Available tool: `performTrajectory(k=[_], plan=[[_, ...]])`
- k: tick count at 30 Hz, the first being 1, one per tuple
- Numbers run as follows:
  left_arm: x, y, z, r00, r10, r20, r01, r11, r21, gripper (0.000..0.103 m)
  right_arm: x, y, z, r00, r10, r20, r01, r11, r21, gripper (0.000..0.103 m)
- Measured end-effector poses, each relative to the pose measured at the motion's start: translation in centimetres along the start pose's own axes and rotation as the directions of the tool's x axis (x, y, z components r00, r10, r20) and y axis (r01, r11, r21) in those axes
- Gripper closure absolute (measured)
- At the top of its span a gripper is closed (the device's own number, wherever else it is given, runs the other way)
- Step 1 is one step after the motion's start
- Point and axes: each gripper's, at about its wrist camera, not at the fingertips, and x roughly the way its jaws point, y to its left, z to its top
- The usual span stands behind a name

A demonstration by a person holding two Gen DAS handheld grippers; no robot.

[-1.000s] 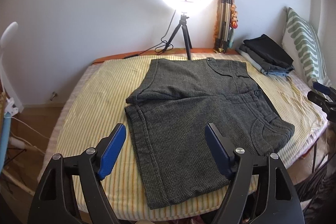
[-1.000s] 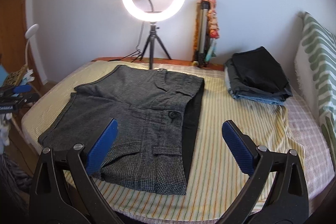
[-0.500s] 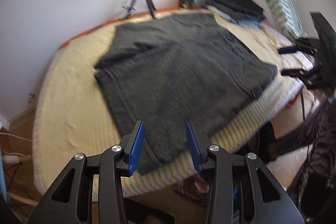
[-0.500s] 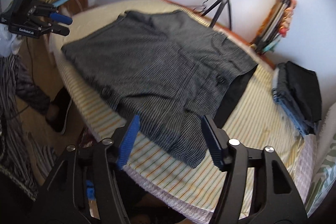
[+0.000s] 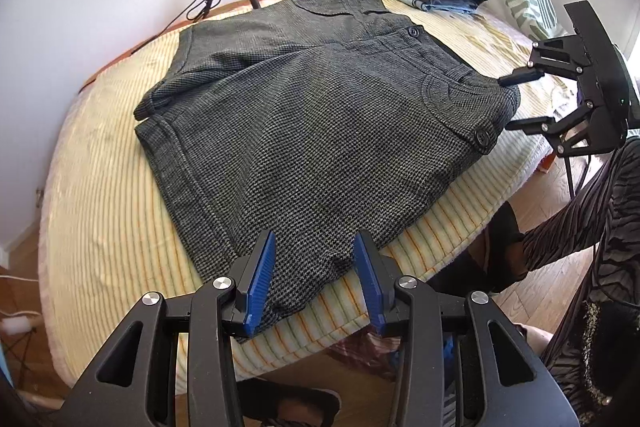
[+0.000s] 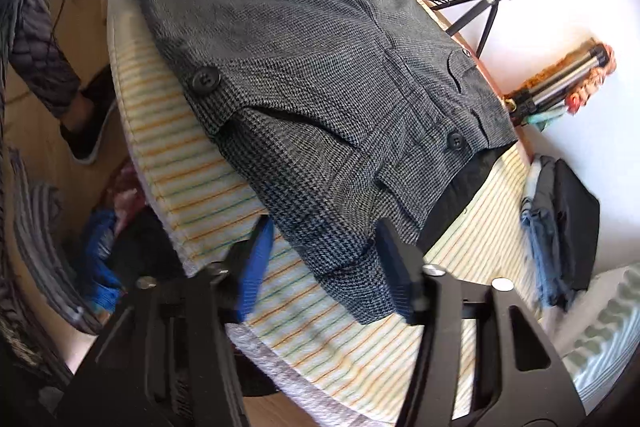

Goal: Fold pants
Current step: 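Move both grippers to the trouser hem and close the right gripper on it, then close the left gripper on the hem while the right gripper holds its edge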

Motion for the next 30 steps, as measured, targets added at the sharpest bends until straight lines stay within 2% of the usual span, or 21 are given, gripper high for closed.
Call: performTrajectory(k=[1, 2, 5, 7, 11, 17, 18, 19, 21, 22, 25, 30], plan=[[0.1, 0.0, 0.0, 1.0, -0.006, -0.001, 0.006, 1.0, 0.003, 0.064, 0.1, 0.0, 0.1, 1.0, 0.005, -0.01, -0.005, 1.0, -0.003, 0.065], [0.2, 0.0, 0.0, 1.0, -0.012, -0.004, 0.012, 1.0, 0.009, 0.064, 0.0, -0.1, 0.2, 1.0, 0.014, -0.017, -0.014, 1.0, -0.002, 0.077], [0.4, -0.3, -0.1, 1.0, -0.015, -0.005, 0.015, 0.999, 0.033, 0.05, -0.6, -0.7, 0.8, 1.0, -0.003, -0.005, 0.003, 1.0, 0.005, 0.086], [0.5, -0.9, -0.3, 1.0, -0.022, -0.003, 0.022, 0.997, 0.068, 0.049, -1.3, -1.4, 1.3, 1.0, -0.01, 0.012, 0.009, 1.0, 0.029, 0.087], [1.1, -2.1, -0.8, 0.999, 0.046, 0.005, -0.046, 0.988, 0.146, 0.049, -2.5, -2.6, 2.5, 0.999, -0.025, 0.029, 0.023, 0.999, 0.047, 0.089], [2.5, -0.4, -0.3, 0.994, 0.109, -0.009, -0.108, 0.989, 0.105, 0.049, -3.5, -3.9, 3.5, 0.998, -0.038, 0.044, 0.034, 0.997, 0.076, 0.089], [2.6, -0.2, -0.3, 0.993, 0.12, -0.009, -0.118, 0.988, 0.104, 0.055, -3.7, -4.0, 3.5, 0.998, -0.04, 0.046, 0.036, 0.996, 0.079, 0.089], [2.6, 0.0, -0.3, 0.991, 0.132, -0.007, -0.131, 0.986, 0.104, 0.068, -3.8, -4.1, 3.6, 0.998, -0.043, 0.048, 0.039, 0.996, 0.084, 0.089], [2.6, 0.2, -0.1, 0.991, 0.13, 0.004, -0.13, 0.986, 0.102, 0.08, -4.0, -4.3, 3.6, 0.998, -0.037, 0.057, 0.031, 0.994, 0.103, 0.089], [2.5, 0.3, 0.0, 0.992, 0.122, 0.014, -0.123, 0.987, 0.102, 0.089, -4.0, -4.4, 3.6, 0.998, -0.035, 0.061, 0.028, 0.994, 0.11, 0.089], [1.7, 0.4, 0.7, 0.99, 0.13, 0.057, -0.135, 0.986, 0.094, 0.097, -4.1, -4.4, 3.6, 0.997, -0.038, 0.071, 0.029, 0.991, 0.127, 0.089], [-1.2, 1.9, 2.6, 0.977, 0.14, 0.163, -0.147, 0.989, 0.034, 0.097, -5.0, -4.9, 3.2, 0.994, -0.044, 0.105, 0.025, 0.984, 0.176, 0.089]])
